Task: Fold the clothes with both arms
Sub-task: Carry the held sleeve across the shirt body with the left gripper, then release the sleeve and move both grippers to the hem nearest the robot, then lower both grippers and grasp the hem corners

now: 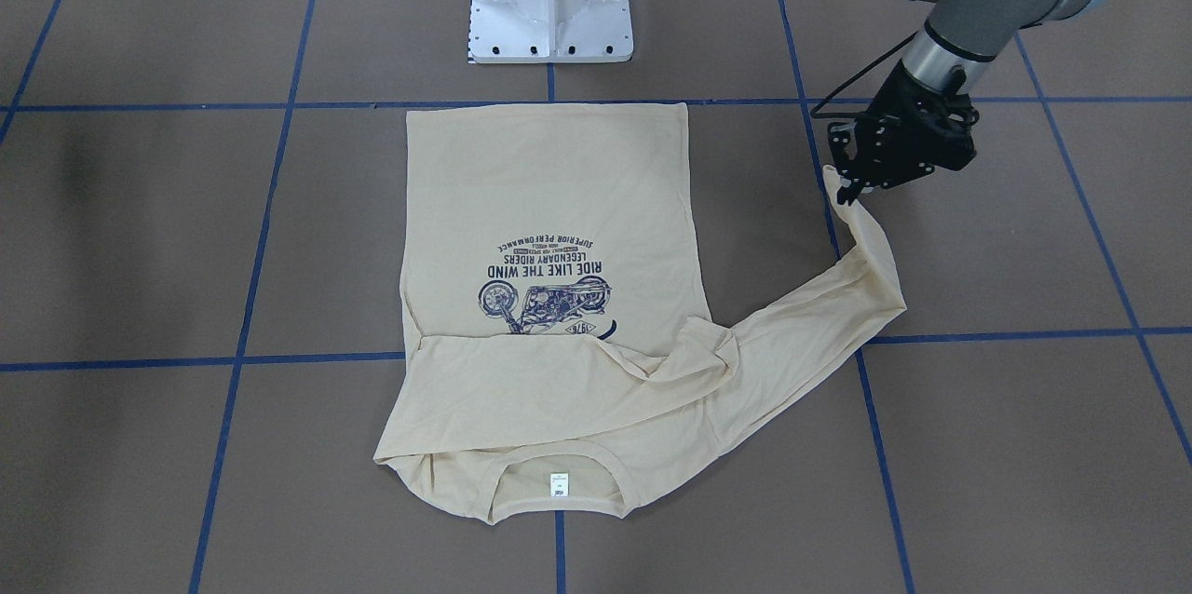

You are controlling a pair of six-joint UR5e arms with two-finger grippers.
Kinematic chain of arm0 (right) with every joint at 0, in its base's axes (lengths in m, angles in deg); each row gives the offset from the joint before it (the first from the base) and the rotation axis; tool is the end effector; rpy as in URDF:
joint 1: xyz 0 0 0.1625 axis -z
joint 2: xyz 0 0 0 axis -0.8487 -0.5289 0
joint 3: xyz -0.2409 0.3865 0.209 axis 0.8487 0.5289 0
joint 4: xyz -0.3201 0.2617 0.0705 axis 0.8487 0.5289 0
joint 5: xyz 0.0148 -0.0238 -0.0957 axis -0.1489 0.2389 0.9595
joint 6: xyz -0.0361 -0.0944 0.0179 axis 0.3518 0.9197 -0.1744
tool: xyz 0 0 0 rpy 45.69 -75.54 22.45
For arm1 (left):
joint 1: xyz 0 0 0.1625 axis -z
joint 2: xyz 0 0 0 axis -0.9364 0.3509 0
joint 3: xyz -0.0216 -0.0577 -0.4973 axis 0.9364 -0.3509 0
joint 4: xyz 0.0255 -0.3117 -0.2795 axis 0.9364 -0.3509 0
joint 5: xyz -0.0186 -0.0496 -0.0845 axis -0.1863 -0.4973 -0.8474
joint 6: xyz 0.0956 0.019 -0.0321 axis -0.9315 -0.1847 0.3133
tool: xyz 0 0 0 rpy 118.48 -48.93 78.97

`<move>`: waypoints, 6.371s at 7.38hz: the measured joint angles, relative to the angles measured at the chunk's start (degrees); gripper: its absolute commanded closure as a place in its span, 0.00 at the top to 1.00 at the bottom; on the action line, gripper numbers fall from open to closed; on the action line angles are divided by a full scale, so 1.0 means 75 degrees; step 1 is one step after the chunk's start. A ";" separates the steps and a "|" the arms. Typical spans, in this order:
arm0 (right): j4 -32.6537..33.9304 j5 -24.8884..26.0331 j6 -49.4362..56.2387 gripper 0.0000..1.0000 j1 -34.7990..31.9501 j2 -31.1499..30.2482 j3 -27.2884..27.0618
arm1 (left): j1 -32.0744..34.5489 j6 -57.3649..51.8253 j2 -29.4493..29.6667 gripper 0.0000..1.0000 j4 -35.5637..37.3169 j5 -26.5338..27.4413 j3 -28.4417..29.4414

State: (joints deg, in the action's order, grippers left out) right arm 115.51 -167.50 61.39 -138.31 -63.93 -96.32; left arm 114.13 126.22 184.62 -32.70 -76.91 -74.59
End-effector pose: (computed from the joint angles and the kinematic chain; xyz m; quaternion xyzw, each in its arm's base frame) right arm -0.0180 -0.5080 0.5471 0.1453 -0.3506 -0.1044 0.9193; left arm 0.3356 -0.4627 0.4025 0.1802 0.4439 0.0793 0.8742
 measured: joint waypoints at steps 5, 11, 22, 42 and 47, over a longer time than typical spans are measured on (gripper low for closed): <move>0.0000 0.0003 -0.0012 0.99 0.0000 -0.0011 0.0049 | -0.0070 0.0509 0.5739 0.00 0.3787 -0.0003 0.3122; 0.0000 -0.0010 -0.0023 0.99 0.0000 0.0011 0.0068 | -0.0572 0.3437 0.9377 0.98 0.1583 0.0088 0.9048; -0.1376 0.1524 -0.5876 0.99 0.3337 0.0310 -0.1427 | -0.1133 0.2044 0.4873 1.00 0.1860 0.0557 0.2788; -0.0785 0.6085 -1.0114 0.99 0.8565 0.0292 -0.2427 | -0.4515 0.4457 0.0057 0.60 0.0514 0.2571 -0.0268; -0.0785 0.6085 -1.0113 0.99 0.8566 0.0303 -0.2385 | -0.4526 0.4442 0.0140 0.02 0.0509 0.2560 -0.0069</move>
State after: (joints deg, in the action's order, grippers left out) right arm 109.62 -121.87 -14.46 -74.07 -61.66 -114.21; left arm 80.18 159.54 185.67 -28.88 -57.71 -75.11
